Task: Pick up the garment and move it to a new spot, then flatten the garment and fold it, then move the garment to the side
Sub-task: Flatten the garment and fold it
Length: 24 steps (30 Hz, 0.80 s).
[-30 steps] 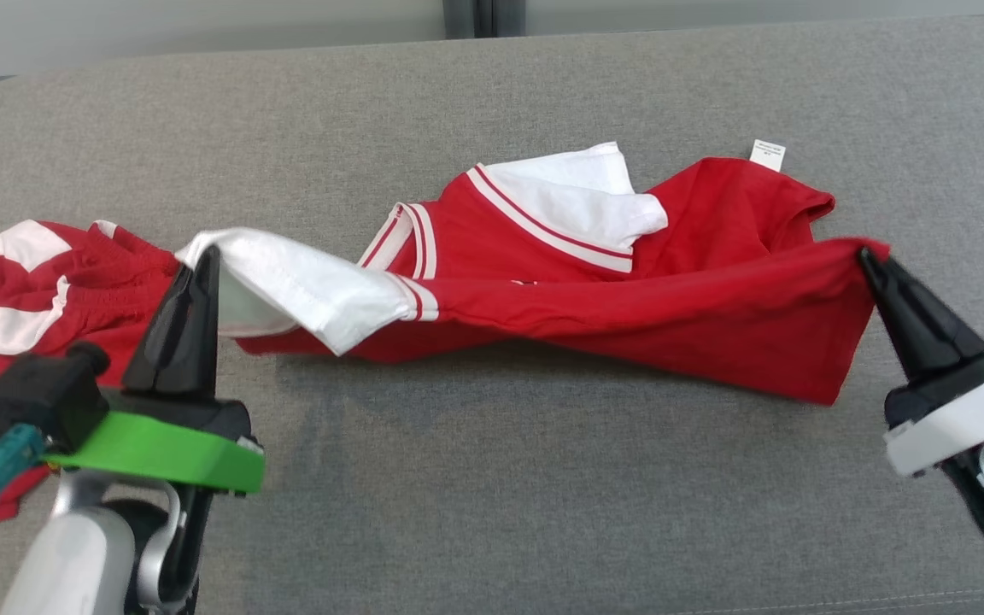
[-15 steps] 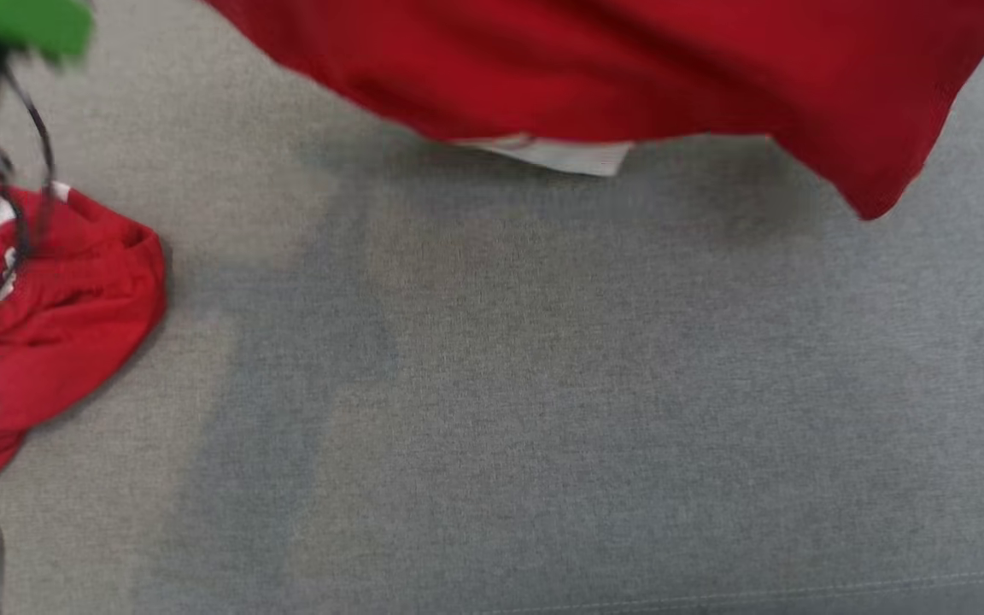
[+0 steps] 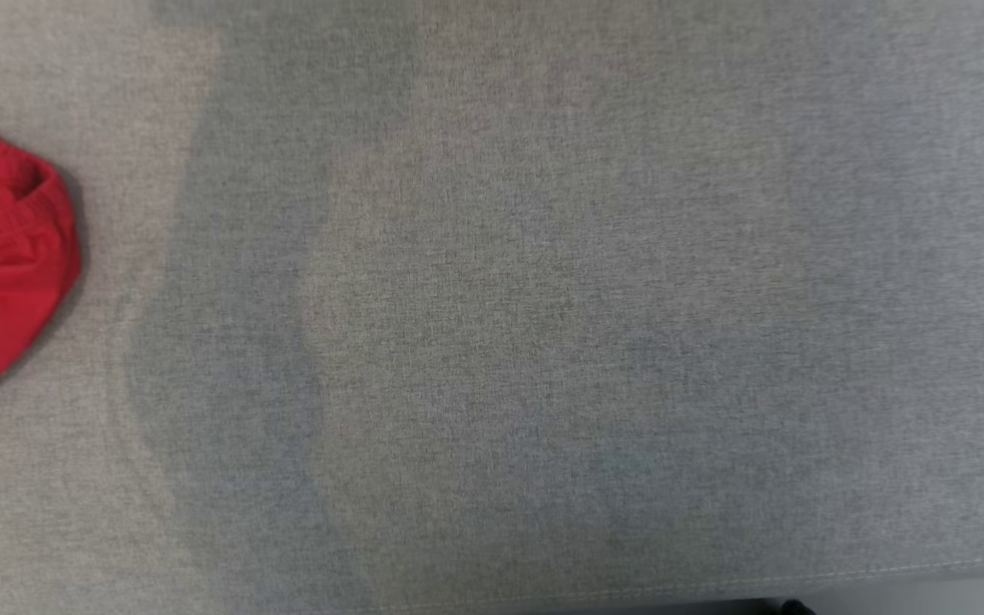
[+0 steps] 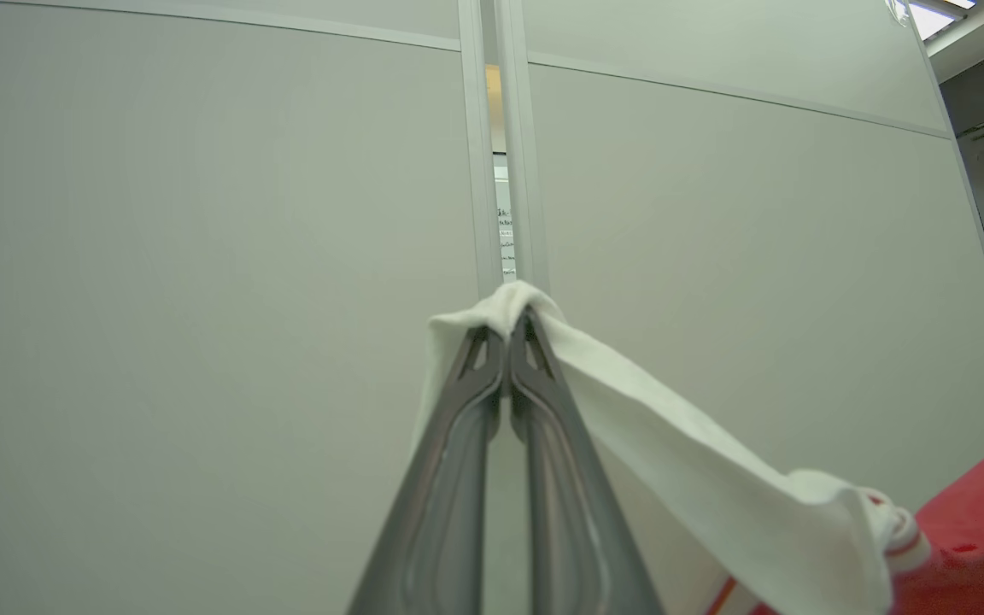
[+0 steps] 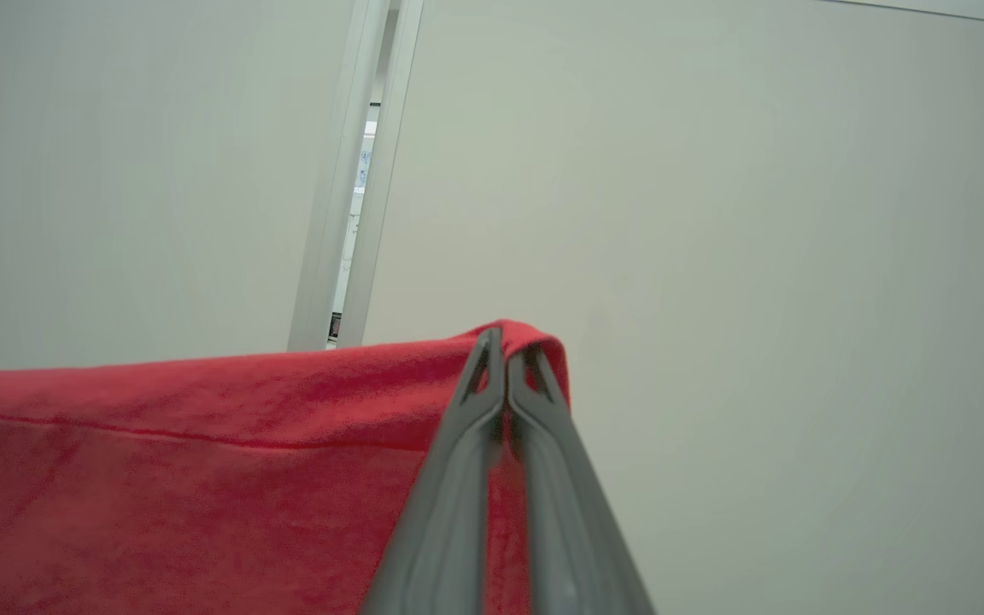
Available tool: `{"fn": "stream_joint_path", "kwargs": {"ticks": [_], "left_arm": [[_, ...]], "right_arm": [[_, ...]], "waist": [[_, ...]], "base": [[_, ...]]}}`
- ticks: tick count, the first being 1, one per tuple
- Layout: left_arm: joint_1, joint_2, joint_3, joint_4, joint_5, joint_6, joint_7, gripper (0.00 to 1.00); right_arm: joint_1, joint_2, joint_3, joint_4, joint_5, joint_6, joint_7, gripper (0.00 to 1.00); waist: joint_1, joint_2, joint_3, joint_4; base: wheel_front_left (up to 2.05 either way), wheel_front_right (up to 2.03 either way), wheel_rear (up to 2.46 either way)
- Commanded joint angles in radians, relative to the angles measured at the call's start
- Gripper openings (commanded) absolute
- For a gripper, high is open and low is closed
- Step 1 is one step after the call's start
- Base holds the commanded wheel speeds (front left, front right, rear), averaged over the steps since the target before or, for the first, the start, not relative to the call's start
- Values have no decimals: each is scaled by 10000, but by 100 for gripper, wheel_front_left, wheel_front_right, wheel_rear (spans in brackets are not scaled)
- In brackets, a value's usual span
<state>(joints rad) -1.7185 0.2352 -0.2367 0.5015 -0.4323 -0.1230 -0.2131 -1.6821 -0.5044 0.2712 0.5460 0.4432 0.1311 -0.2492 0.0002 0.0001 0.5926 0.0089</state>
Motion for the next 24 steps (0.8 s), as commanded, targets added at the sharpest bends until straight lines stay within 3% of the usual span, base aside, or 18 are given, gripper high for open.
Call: {"fn": "stream_joint_path", "kwargs": {"ticks": [1,6,12,17,21,24], "left_arm": [[-13,-38,-46,213,-227,-42,-174,0],[1266,83,-787,60,-1431,-87,-363,0],[4157,1259,-2069,-1404,-3056,-79,-377,0],[7328,2243,-2141,-3026,-4237,-79,-290,0],[9993,2874,-2124,-4473,-4911,286,-40,0],[12021,3228,-2232,-5404,-5353,884,177,0]], "right_arm": [[-66,-119,201,134,-42,-8,-98,0],[608,-518,1190,395,303,-8,-158,0],[2547,-1211,2033,92,1773,-8,-164,0],[5092,-1951,2149,-817,3738,-8,-107,0],[7482,-2668,2065,-1940,5056,-10,26,0],[9404,-3099,2027,-2716,5741,-11,236,0]], "waist": [[-2,-1,938,198],[-2,-1,1254,360],[-2,-1,807,507],[-2,-1,-195,527],[-2,-1,-1090,413],[-2,-1,-1760,293]], "base": [[0,0,0],[0,0,0],[0,0,0],[0,0,0],[0,0,0],[0,0,0]]}}
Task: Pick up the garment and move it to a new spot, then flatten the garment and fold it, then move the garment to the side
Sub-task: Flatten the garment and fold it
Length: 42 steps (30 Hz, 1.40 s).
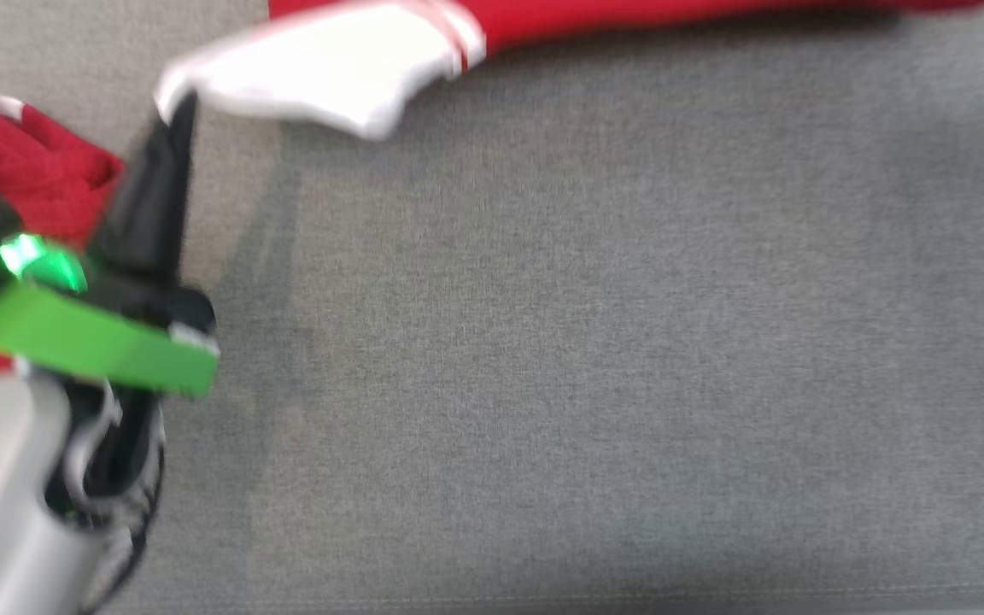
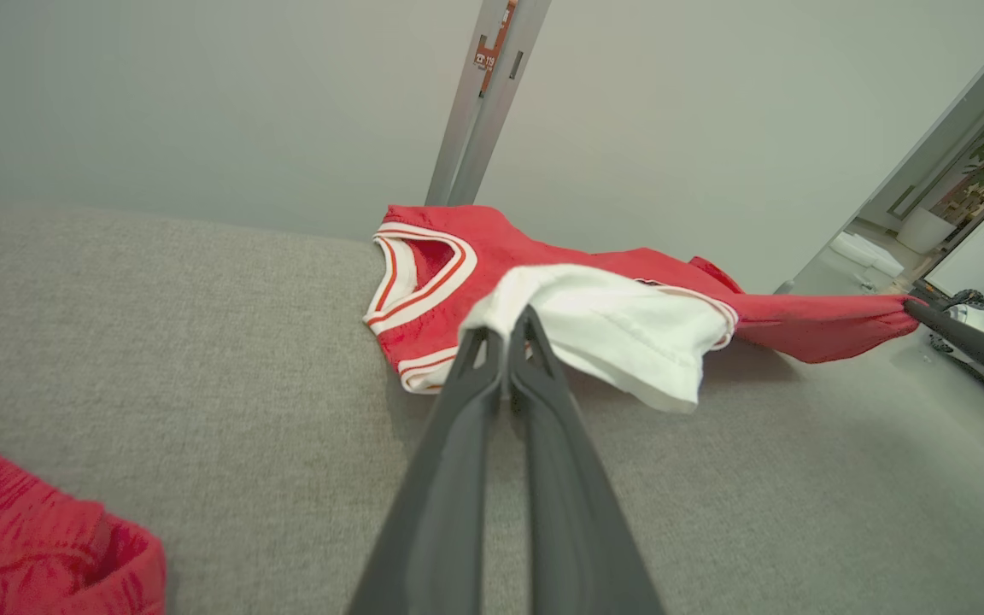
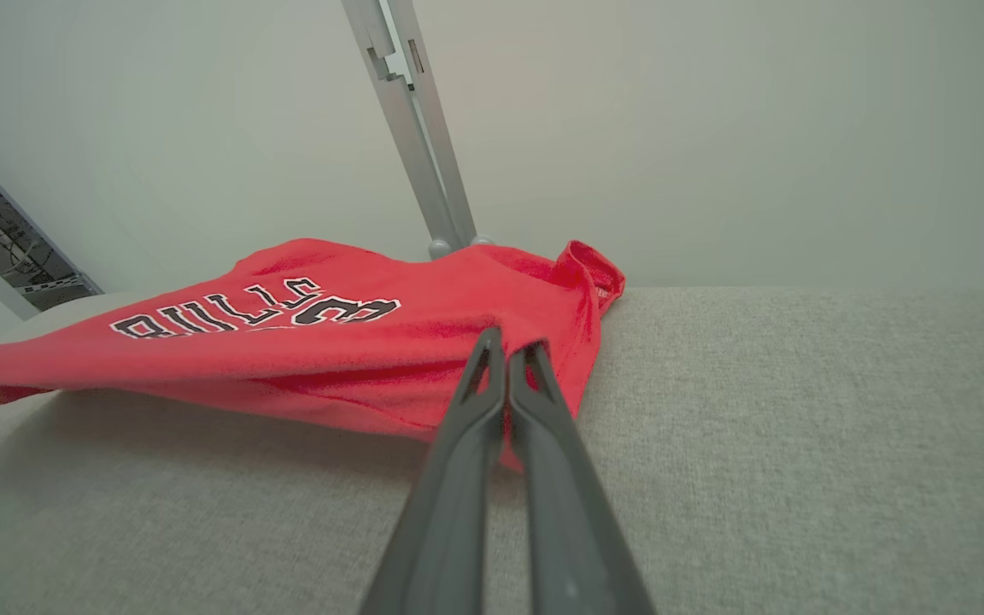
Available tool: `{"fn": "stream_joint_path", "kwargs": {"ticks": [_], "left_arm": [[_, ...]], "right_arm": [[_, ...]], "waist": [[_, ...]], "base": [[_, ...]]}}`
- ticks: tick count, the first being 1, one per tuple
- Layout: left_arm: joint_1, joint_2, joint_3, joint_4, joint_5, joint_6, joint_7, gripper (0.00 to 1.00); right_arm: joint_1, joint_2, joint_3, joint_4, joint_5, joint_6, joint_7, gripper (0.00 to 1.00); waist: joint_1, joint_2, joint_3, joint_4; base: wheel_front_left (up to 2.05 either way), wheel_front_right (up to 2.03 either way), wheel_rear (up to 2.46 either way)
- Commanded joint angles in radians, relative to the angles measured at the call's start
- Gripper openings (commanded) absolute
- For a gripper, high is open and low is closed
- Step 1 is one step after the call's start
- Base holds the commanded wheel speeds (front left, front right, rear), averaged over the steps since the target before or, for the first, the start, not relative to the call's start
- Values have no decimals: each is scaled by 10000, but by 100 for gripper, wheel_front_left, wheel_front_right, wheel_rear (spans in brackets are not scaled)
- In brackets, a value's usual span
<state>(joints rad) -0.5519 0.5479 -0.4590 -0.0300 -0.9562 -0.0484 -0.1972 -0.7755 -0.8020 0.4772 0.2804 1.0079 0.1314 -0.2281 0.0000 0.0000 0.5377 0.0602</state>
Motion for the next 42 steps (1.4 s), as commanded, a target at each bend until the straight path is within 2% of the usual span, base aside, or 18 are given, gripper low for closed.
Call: {"fn": "stream_joint_path", "kwargs": {"ticks": [1,6,10,16,22,29,36,42], "left_arm": [[841,184,-40,-258,-180,304,80,0],[3200,545,-467,-1064,-134,1166,169,0],[4483,587,-708,-1388,-255,1761,180,0],[5844,643,-979,-1944,-425,2437,278,0],[6503,714,-995,-2657,-693,2993,505,0],[5679,594,-936,-2602,-741,3403,1094,0],[3951,160,-1090,-1730,-550,3206,1743,0],[2384,-197,-1237,-616,-160,2843,1888,0]], "right_arm": [[839,-202,-65,-196,235,-15,59,0],[3356,-410,-440,-724,889,-15,260,0],[4870,-455,-676,-602,816,-17,460,0],[6629,-296,-1288,-769,830,-18,661,0],[7745,-244,-2122,-1354,604,-18,1047,0],[7251,420,-2834,-1302,54,-18,2369,0],[5441,1488,-2883,-475,-661,-15,3595,0],[3979,1876,-2797,237,-1324,-14,3881,0]], "waist": [[0,0,-1397,-250],[0,0,-2280,-421],[0,0,-2779,-516],[0,0,-3178,-493],[0,0,-3399,-516],[0,0,-3227,-592],[0,0,-2592,-579],[0,0,-1978,-459]], "base": [[0,0,0],[0,0,0],[0,0,0],[0,0,0],[0,0,0],[0,0,0],[0,0,0],[0,0,0]]}}
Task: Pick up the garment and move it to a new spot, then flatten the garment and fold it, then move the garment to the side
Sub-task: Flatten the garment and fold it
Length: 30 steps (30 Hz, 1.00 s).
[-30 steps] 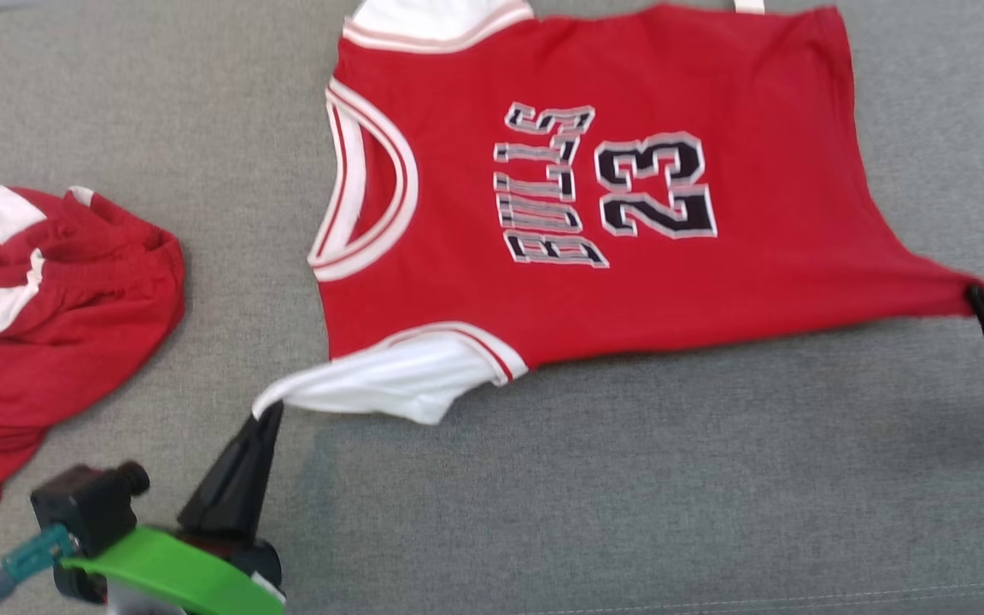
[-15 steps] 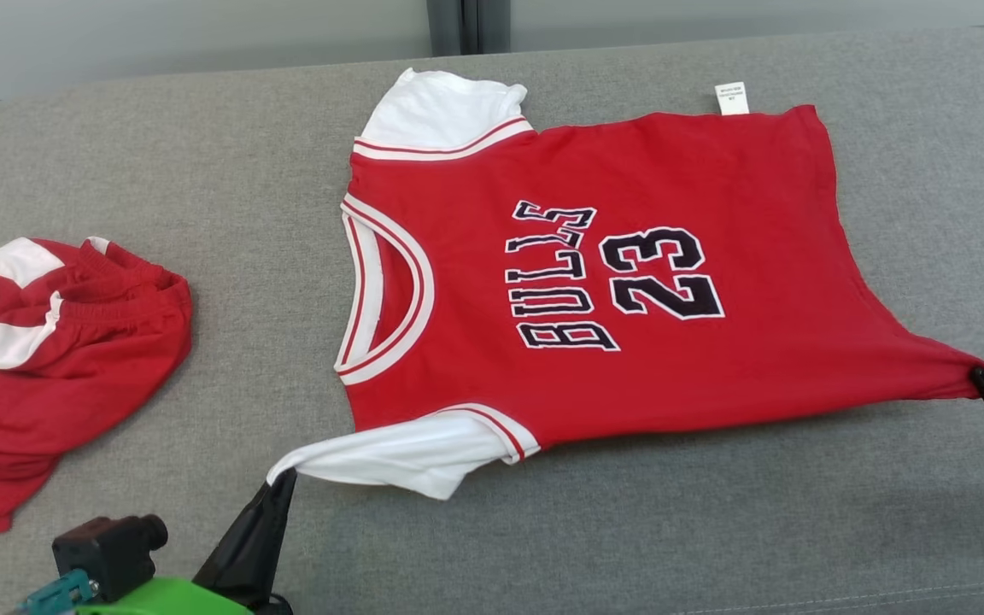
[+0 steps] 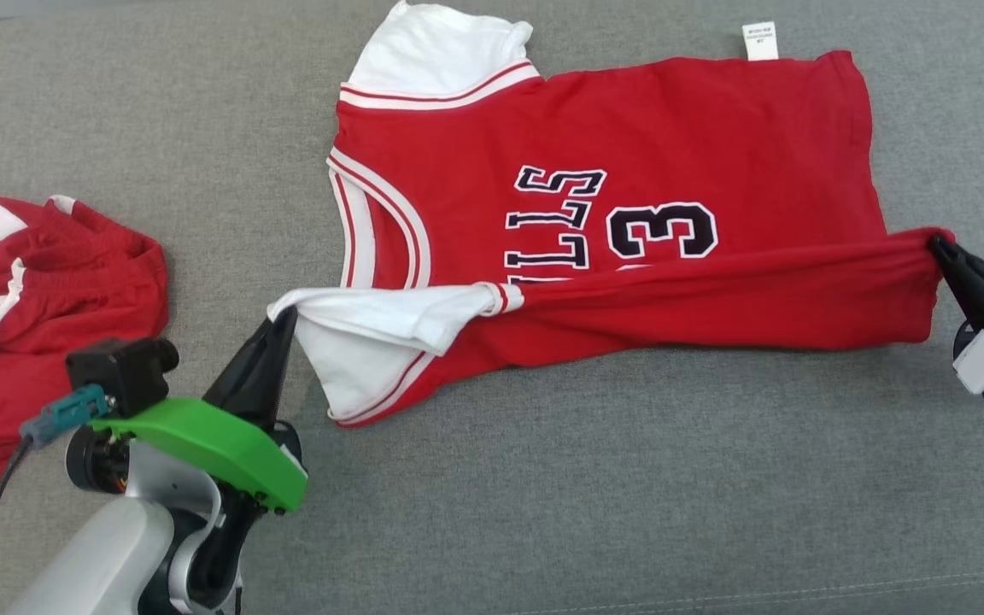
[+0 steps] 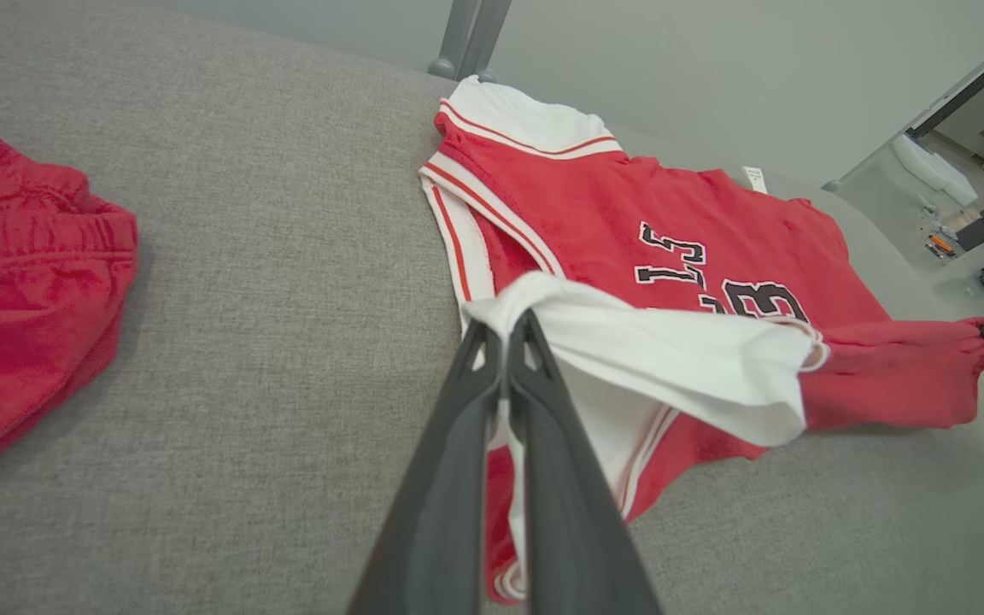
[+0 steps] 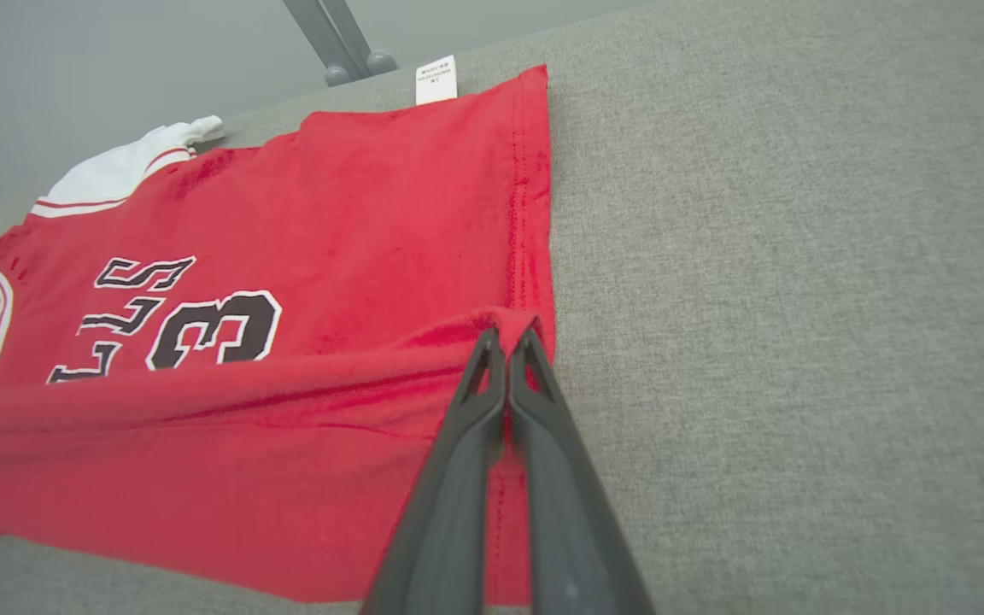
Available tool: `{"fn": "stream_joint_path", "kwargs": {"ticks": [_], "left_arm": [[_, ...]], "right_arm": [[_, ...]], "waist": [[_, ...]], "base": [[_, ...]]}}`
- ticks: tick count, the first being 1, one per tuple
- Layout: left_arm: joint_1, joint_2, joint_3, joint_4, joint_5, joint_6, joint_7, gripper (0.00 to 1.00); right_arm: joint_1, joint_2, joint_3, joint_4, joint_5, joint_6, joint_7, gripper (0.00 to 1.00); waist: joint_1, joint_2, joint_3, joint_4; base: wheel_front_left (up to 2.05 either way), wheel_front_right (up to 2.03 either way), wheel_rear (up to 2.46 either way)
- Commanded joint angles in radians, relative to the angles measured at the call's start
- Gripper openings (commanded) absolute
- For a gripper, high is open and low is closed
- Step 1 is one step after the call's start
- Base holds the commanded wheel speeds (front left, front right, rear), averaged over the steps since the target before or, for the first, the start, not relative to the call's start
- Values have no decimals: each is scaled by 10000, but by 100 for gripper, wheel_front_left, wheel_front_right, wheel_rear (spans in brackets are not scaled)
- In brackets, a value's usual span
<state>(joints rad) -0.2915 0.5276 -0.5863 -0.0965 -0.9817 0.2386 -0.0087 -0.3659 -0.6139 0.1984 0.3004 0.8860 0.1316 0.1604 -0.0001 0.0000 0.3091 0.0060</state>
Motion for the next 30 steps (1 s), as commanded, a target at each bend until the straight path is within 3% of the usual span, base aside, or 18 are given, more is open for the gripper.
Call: {"fn": "stream_joint_path", "kwargs": {"ticks": [1,8,10,11,12,13,17,25,30], "left_arm": [[-472,-72,8,280,186,-100,-18,0],[-1763,-270,-198,1358,716,-511,-100,0],[-2056,-332,-277,1643,919,-714,-231,0],[-2151,-391,-340,1796,930,-842,-282,16],[-2193,-446,-364,1934,934,-895,-335,40],[-2293,-478,-397,2089,1063,-949,-433,100],[-2215,-678,-419,2435,1209,-931,-943,100],[-231,-876,-449,2060,847,-266,-1609,100],[579,-1126,-693,2272,445,-385,-1482,100]], "right_arm": [[-334,29,4,143,-202,-17,-42,0],[-1314,128,215,563,-675,-17,-225,0],[-1545,185,228,721,-804,-17,-385,53],[-1638,240,230,800,-819,-16,-463,100],[-1688,293,268,852,-825,-16,-522,100],[-1742,332,257,925,-825,-16,-659,100],[-1626,435,223,904,-853,-14,-1393,100],[-89,426,-107,292,-1210,-14,-3381,100],[1087,697,-426,-118,-1011,-14,-3589,100]], "waist": [[1,0,409,105],[1,0,933,185],[1,0,1010,178],[1,0,1036,173],[1,0,1047,170],[1,0,1052,165],[1,0,934,134],[1,0,317,106],[1,0,-24,129]], "base": [[0,0,0],[0,0,0],[0,0,0],[0,0,0],[0,0,0],[0,0,0],[0,0,0],[0,0,0],[0,0,0]]}}
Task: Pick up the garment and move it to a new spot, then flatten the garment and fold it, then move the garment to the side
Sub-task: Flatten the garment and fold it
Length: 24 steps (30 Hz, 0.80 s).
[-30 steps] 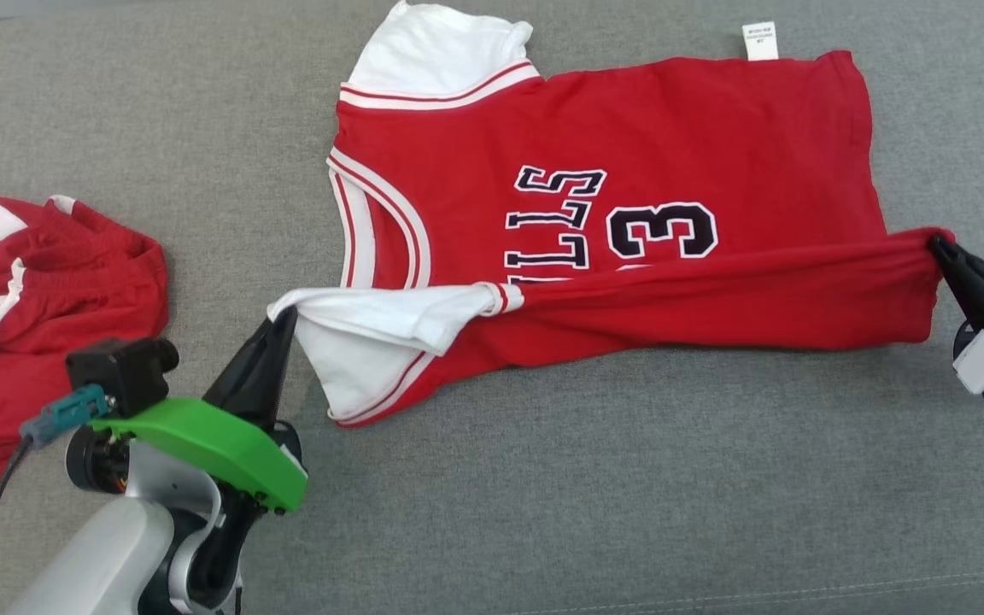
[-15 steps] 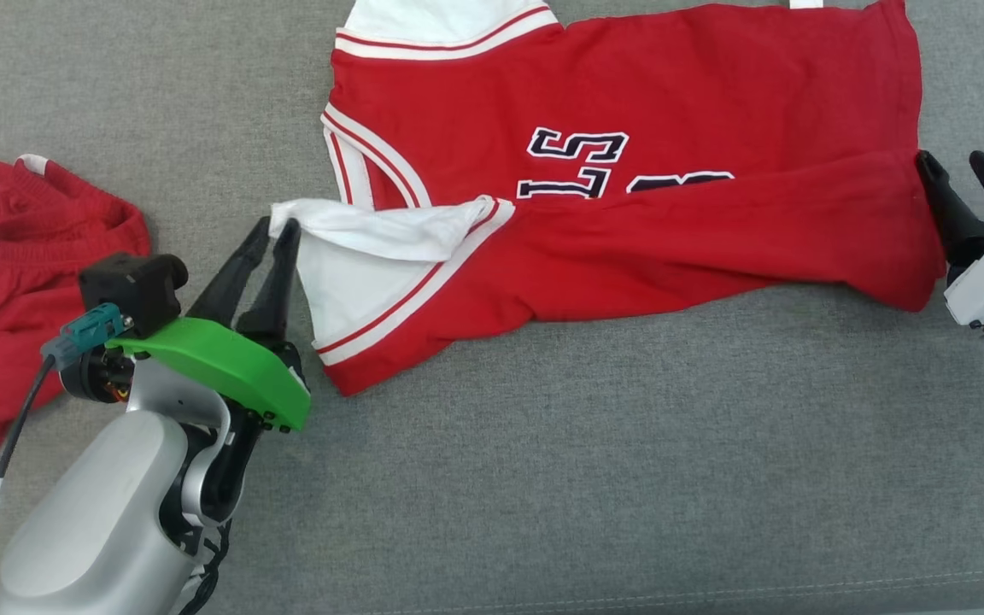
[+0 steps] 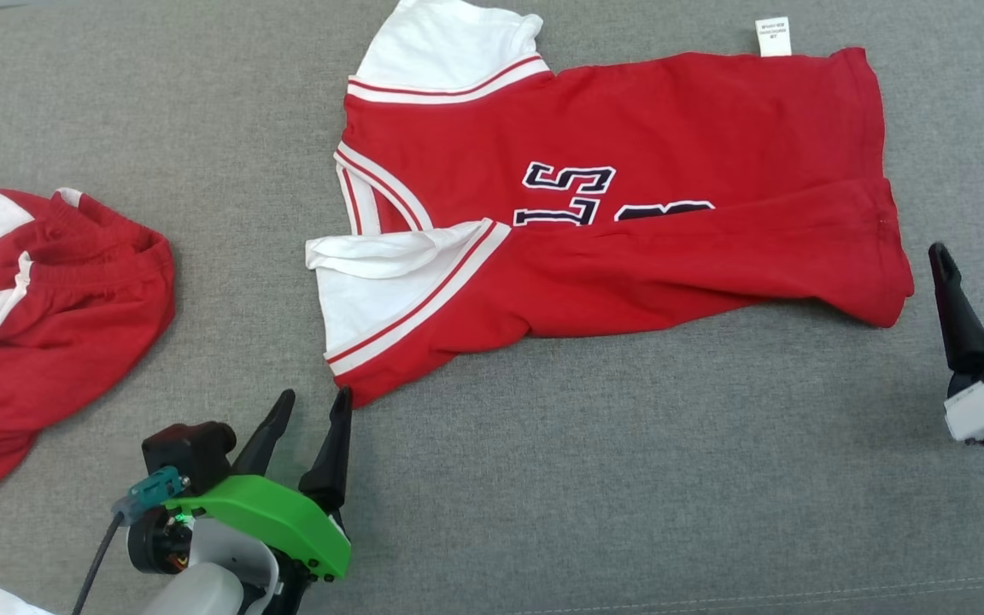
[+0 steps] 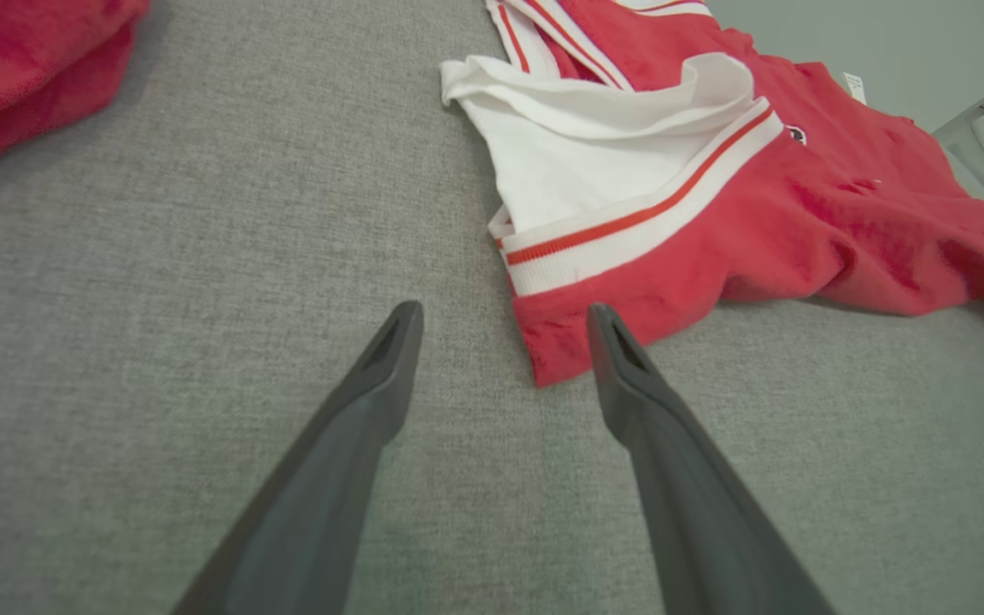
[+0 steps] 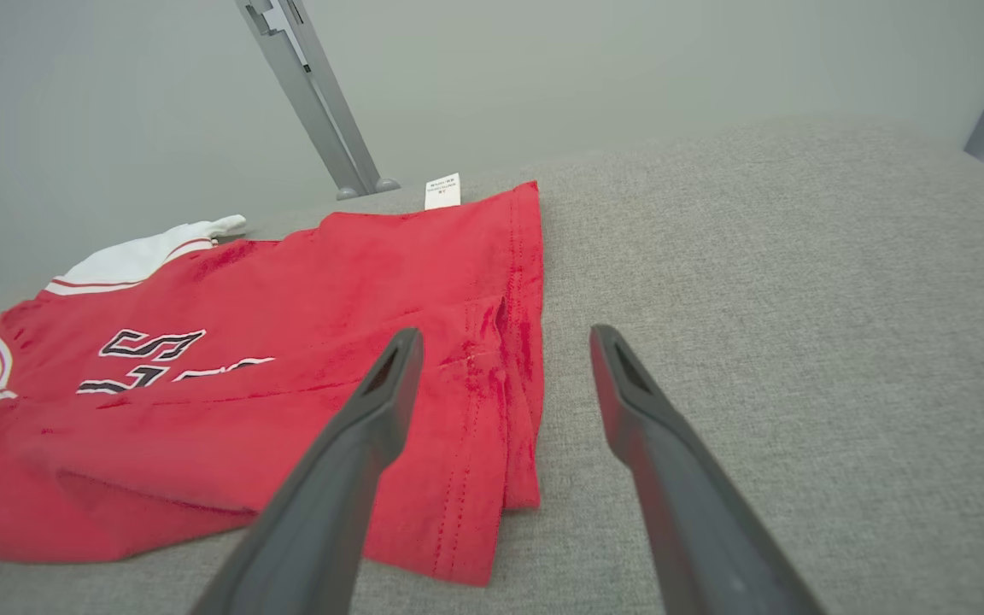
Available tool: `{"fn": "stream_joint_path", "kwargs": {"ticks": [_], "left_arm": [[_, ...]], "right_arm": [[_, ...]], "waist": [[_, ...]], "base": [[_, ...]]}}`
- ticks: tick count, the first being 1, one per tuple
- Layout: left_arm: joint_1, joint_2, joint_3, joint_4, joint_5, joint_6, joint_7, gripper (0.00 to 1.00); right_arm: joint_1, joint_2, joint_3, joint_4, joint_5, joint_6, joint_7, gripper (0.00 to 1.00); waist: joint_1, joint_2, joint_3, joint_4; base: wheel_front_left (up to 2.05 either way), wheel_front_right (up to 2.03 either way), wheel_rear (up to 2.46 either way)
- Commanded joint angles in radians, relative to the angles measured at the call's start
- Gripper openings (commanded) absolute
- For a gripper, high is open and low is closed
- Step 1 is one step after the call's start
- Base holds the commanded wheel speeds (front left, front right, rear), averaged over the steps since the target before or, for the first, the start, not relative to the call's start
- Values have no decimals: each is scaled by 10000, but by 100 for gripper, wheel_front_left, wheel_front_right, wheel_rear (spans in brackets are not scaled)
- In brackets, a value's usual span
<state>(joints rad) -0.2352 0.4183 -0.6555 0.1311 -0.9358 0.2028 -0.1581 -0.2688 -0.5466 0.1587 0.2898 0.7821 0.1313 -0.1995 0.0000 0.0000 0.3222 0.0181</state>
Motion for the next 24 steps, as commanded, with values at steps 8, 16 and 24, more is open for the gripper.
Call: {"fn": "stream_joint_path", "kwargs": {"ticks": [8,16,24], "left_arm": [[-323,-360,-336,732,-120,-102,493,100],[-820,-486,-505,1132,70,-311,541,0],[-1127,-306,-646,1252,544,-632,31,0]], "right_arm": [[948,545,-560,-414,-92,-9,542,100],[760,1167,-573,-459,279,-9,1151,100],[132,1053,-475,496,-1,-9,1136,100]], "waist": [[0,0,-189,-218],[0,0,95,-254],[0,0,197,24]], "base": [[0,0,0],[0,0,0],[0,0,0]]}}
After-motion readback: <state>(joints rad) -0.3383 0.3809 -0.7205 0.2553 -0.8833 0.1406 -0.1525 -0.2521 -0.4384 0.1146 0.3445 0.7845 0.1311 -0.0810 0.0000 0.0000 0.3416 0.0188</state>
